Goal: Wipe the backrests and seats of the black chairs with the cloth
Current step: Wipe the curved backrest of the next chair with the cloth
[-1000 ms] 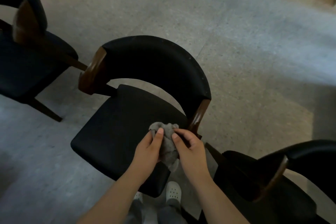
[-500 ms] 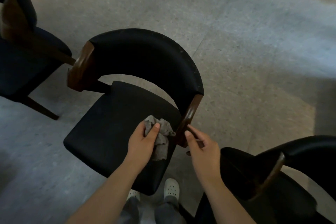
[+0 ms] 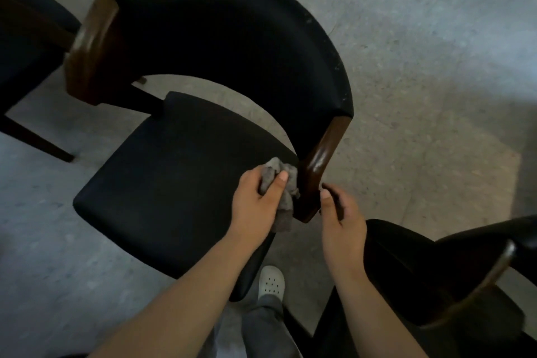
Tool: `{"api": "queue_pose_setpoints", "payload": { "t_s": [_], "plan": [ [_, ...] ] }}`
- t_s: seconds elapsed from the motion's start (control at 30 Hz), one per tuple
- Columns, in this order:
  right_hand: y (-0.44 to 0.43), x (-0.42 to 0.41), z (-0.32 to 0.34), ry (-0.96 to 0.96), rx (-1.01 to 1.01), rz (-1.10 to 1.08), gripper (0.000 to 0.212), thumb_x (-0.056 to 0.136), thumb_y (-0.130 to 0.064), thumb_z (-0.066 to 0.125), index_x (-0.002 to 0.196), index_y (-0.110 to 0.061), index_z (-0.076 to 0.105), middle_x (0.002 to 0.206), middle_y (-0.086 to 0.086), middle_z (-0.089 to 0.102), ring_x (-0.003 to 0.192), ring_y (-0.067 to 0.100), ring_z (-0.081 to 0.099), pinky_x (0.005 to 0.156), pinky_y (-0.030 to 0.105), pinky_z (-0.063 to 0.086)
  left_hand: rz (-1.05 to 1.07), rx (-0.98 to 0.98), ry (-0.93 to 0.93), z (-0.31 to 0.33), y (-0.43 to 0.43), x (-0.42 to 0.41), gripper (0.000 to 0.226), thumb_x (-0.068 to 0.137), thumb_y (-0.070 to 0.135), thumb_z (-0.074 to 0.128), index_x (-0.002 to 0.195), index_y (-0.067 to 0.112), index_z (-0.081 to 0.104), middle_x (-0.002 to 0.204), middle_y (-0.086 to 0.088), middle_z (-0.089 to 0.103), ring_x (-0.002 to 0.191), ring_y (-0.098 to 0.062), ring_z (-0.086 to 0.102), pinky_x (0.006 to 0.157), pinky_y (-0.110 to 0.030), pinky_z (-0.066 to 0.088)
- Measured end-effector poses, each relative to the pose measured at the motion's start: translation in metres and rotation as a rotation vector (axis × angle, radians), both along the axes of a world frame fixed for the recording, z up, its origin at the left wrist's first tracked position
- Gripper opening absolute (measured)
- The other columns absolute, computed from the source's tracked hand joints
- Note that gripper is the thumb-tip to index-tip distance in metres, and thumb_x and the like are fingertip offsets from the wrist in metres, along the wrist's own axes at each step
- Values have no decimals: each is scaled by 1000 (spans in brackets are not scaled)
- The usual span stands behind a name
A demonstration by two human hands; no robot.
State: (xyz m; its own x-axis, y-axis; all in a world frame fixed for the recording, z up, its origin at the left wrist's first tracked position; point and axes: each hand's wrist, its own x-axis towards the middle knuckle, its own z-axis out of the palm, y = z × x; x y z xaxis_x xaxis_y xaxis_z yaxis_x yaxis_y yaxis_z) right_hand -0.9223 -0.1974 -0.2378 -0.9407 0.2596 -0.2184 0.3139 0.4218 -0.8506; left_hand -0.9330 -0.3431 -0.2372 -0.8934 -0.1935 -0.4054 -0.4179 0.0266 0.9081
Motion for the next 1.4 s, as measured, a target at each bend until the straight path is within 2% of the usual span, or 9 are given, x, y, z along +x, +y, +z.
{"api": "queue_pose_setpoints", "payload": {
  "t_s": [0.13,0.3,0.43,0.53,0.6,0.7,1.03,1.2,1.4],
  "plan": [
    [-2,1,-13,54,-38,-34,21,97,-28,53,112,-20,66,105,-9,65,99,-5,59,83,8,46,-2,-59,-2,-13,30,-6,33,96,41,52,123,23,54,116,5,47,101,-2,53,73,-3,44],
    [-6,3,-16,128,-81,-54,23,95,-32,51,109,-20,65,103,-6,65,97,-3,60,78,5,44,29,-122,48,-33,44,-11,46,87,60,42,119,29,51,110,7,45,101,3,46,80,-13,37],
    [-10,-2,-20,133,-85,-86,24,90,-42,51,101,-25,64,100,-4,64,94,-1,60,75,5,43,65,-22,10,-43,43,-15,24,88,58,44,104,41,47,107,9,47,98,-2,51,81,-17,40],
    [-7,-8,-25,125,-90,-65,25,89,-44,53,97,-24,64,98,-1,64,91,4,61,74,10,47,60,76,-86,-56,37,-19,41,91,59,48,116,27,53,115,0,53,101,-7,55,79,-16,42],
    [-5,-11,-27,131,-75,-40,22,90,-40,55,94,-21,64,95,1,63,88,2,60,71,8,46,34,154,-137,-68,31,-22,56,85,69,51,122,27,55,120,-2,57,107,-11,59,92,-27,48],
    [-5,-10,-28,148,-52,-33,17,92,-32,57,91,-16,63,91,5,61,84,-1,57,70,5,42,-61,83,-206,-79,17,-28,42,89,65,49,108,30,63,116,-6,60,103,-15,62,99,-43,48],
    [-12,-10,-27,204,-36,-87,18,89,-38,55,84,-21,60,86,1,58,82,0,56,72,6,42,-73,-13,160,-3,31,-81,32,91,42,62,117,25,50,110,8,58,98,0,59,80,-15,49],
    [-7,-10,-33,203,9,-58,16,91,-46,56,85,-32,59,86,-4,59,85,9,58,73,12,44,-25,1,154,-14,43,-94,27,92,45,60,109,24,58,110,0,61,99,-9,60,87,-29,50],
    [-1,-22,-23,232,-40,-64,33,93,-48,49,95,-19,65,83,-10,61,80,4,59,68,9,44,-71,0,-10,-44,28,-87,24,89,49,61,104,31,58,109,0,63,99,-12,63,91,-45,53]
  ]
}}
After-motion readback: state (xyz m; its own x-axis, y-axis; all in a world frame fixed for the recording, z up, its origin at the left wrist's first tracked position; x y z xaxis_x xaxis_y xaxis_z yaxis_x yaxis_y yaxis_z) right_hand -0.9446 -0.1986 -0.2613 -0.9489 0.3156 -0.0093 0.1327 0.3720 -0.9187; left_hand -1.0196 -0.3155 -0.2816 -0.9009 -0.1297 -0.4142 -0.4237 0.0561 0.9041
